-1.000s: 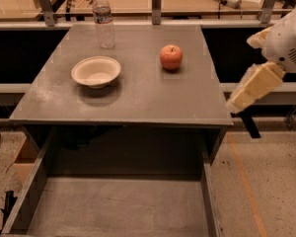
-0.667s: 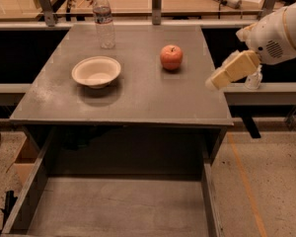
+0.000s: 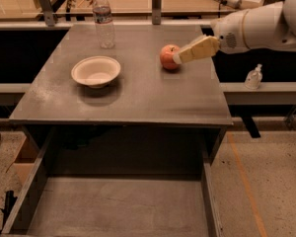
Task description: Place apple into top drawer
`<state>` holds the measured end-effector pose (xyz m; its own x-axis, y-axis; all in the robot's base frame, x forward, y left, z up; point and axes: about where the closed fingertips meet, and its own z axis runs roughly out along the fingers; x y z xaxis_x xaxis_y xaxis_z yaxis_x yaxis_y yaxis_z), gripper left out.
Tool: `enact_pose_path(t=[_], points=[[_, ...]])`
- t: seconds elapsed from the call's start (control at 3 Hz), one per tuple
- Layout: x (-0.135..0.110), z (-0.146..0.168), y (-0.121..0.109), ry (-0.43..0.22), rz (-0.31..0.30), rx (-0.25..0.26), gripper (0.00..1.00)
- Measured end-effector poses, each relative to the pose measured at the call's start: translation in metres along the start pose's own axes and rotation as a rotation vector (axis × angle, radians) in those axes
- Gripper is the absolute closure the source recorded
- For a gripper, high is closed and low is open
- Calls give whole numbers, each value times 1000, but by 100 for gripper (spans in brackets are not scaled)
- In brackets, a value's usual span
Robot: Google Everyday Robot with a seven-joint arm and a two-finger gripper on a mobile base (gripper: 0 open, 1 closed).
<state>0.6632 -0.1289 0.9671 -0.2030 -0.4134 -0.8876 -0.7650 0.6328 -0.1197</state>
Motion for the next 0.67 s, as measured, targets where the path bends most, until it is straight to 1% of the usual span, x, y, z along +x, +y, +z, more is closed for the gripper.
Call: enact_pose_path(t=[0.33, 0.67], points=[[-3, 40, -25, -88, 16, 35, 0], [0, 71, -41, -106, 0, 57, 0]])
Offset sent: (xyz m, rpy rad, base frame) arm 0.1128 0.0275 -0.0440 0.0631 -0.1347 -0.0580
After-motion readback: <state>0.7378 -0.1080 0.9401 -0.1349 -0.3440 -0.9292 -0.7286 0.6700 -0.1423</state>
